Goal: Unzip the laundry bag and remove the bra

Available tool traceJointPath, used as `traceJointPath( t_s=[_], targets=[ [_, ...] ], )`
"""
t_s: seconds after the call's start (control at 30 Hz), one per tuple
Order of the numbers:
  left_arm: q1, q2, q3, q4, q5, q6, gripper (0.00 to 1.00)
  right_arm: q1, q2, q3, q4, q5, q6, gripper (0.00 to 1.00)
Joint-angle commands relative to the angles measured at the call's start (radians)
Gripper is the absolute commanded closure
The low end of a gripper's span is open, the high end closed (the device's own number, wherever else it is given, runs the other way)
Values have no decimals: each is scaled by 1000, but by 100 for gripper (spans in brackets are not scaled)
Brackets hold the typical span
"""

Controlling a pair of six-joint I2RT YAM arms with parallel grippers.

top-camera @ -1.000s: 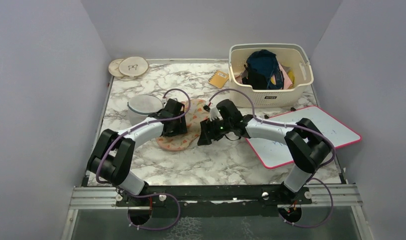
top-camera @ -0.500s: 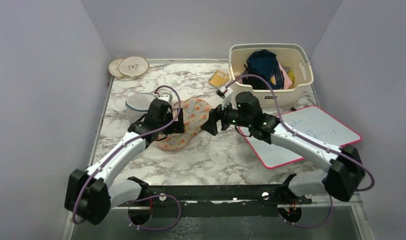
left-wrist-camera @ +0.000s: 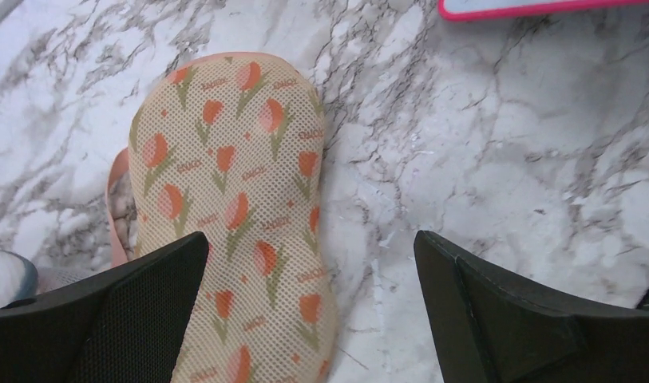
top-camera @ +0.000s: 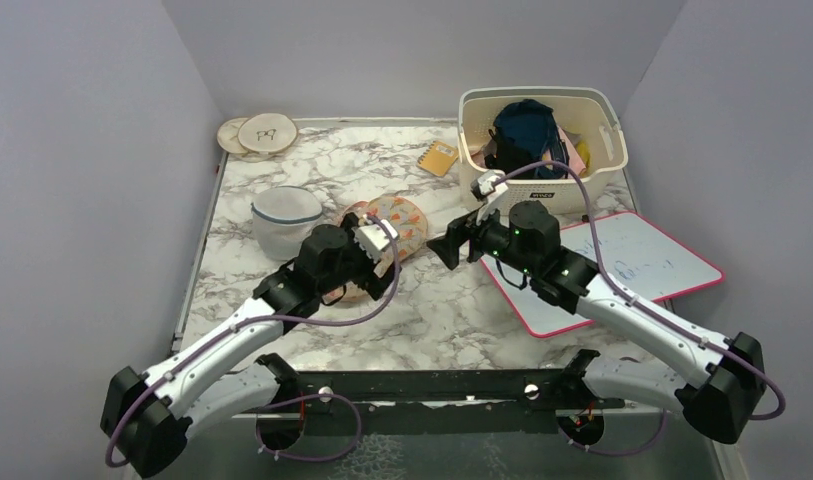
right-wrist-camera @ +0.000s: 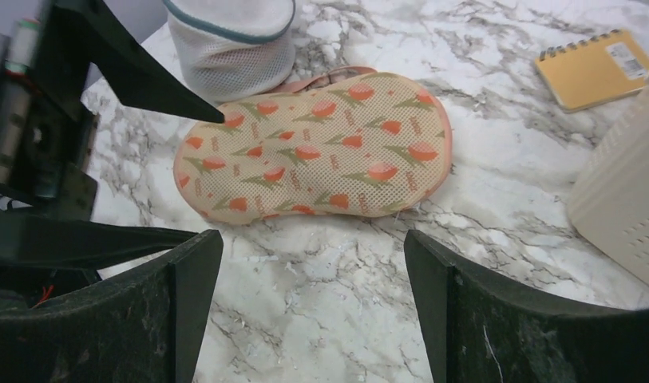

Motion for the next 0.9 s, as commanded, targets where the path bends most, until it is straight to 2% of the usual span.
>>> traceJointPath(
  t_s=[0.0, 0.13, 0.27, 0.43, 0.6, 0.87],
  targets=[
    [-28, 141, 40, 112, 27, 274, 5, -1, -79, -31, 34, 127, -5, 18],
    [-29, 340, 126, 134, 75, 318, 31, 0, -146, -58, 23, 165, 9, 20],
    [-34, 508, 198, 211, 73, 252, 42, 0, -294, -150, 97, 184, 32, 20],
    [-38, 590, 144, 424, 93, 202, 42, 0, -401, -185, 100, 237, 24, 21],
    [-38, 673, 110, 518, 96, 151, 39, 0, -418, -169, 57, 307, 29, 21],
    [-34, 799, 167, 518, 41, 103, 46, -1, -388, -172, 58, 296, 37, 21]
  ],
)
